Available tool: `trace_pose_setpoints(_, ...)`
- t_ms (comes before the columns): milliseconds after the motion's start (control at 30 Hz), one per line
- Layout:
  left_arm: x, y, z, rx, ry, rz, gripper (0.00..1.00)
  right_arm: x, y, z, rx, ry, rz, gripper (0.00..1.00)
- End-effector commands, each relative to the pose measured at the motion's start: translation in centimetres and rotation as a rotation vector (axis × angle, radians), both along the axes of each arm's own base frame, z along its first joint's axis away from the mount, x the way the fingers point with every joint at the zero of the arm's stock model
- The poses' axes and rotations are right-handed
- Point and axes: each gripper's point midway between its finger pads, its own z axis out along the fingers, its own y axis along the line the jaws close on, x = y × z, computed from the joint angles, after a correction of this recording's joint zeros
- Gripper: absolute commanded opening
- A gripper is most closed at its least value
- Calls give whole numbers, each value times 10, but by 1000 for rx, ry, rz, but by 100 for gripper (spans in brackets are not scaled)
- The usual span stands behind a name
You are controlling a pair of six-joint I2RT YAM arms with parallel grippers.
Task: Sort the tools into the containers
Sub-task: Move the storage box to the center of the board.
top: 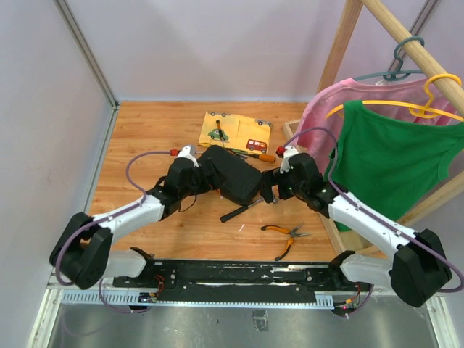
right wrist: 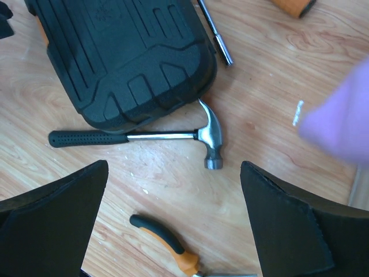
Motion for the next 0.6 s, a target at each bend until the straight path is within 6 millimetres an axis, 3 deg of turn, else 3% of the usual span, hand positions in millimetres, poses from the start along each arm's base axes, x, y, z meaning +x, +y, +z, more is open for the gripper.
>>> trace_pose_setpoints(0,-2,26,13,15,-60,107,99,25,21,20,83,-23,92,99)
trace_pose_setpoints(267,-15,70,-1,19,-32,210,99,77,52,21,117,16,145,99)
trace_pose_setpoints(567,-29,88,-11,33,-17,260,99,123,89,-5,110,87,216,99)
